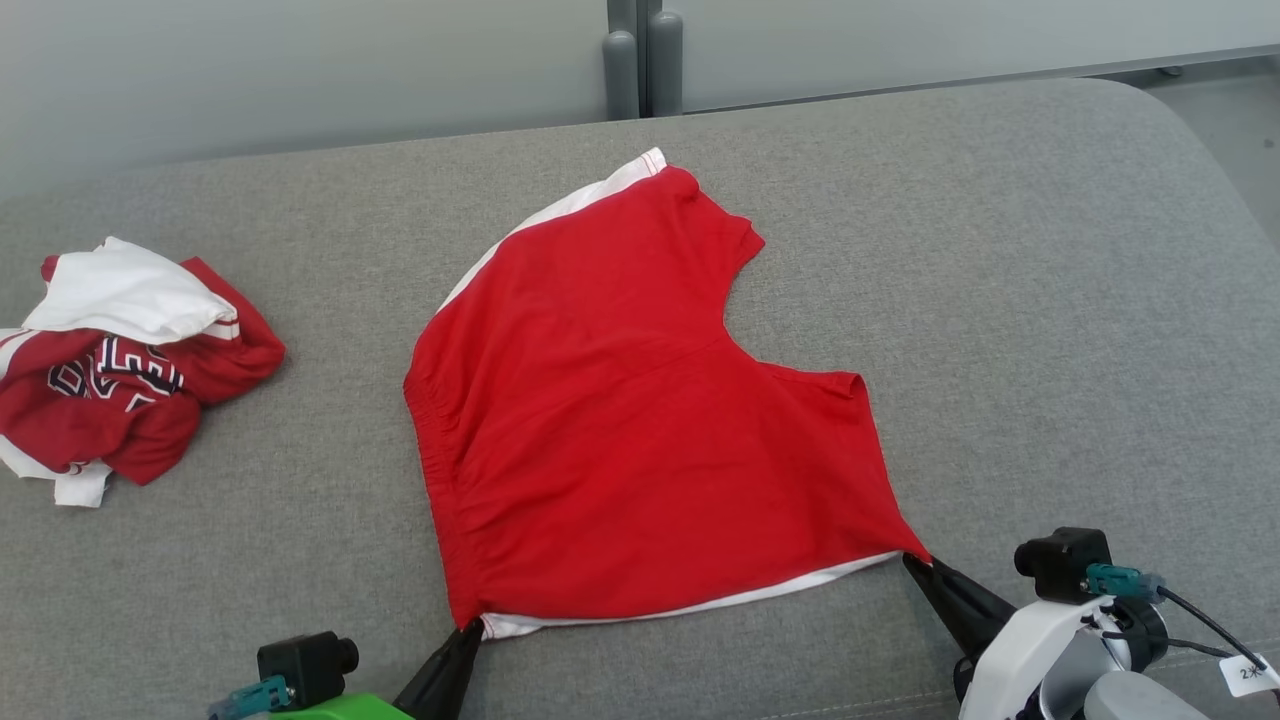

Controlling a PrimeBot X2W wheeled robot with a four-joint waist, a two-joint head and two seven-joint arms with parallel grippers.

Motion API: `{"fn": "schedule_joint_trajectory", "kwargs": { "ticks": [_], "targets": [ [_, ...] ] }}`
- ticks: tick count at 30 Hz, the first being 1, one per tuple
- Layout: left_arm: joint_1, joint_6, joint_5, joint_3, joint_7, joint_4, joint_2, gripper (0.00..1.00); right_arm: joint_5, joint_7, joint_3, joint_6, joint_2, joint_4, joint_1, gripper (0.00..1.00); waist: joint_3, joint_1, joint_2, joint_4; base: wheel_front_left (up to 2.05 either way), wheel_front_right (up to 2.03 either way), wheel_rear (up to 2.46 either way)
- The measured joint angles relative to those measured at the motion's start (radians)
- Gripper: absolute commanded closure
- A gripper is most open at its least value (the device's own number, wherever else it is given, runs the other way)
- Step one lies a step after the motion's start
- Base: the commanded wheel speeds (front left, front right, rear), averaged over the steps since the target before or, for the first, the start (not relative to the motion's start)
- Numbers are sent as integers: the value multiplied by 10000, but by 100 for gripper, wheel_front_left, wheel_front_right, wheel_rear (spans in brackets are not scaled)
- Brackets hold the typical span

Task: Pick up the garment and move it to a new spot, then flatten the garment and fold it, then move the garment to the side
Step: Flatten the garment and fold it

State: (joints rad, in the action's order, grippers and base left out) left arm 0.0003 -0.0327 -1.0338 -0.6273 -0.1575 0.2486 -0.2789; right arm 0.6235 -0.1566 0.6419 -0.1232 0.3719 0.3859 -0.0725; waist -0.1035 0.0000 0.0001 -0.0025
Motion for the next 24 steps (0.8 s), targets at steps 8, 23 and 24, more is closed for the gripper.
{"fn": "schedule_joint_trajectory", "kwargs": {
  "ticks": [8, 23, 24],
  "targets": [
    [2, 176, 127, -186, 161, -35, -84, 0, -102, -205, -4, 109, -226, 151, 62, 0, -23, 0, 0, -28, 0, 0, 0],
    [49, 861, 631, 418, -54, -995, -978, 0, -316, -508, -621, 738, 447, -186, 305, 0, -12, 1, 0, -160, 0, 0, 0],
    [48, 871, 654, 510, -165, -1060, -980, 0, -359, -556, -740, 826, 514, -253, 295, 0, 8, 0, 0, -162, 0, 0, 0]
  ]
}}
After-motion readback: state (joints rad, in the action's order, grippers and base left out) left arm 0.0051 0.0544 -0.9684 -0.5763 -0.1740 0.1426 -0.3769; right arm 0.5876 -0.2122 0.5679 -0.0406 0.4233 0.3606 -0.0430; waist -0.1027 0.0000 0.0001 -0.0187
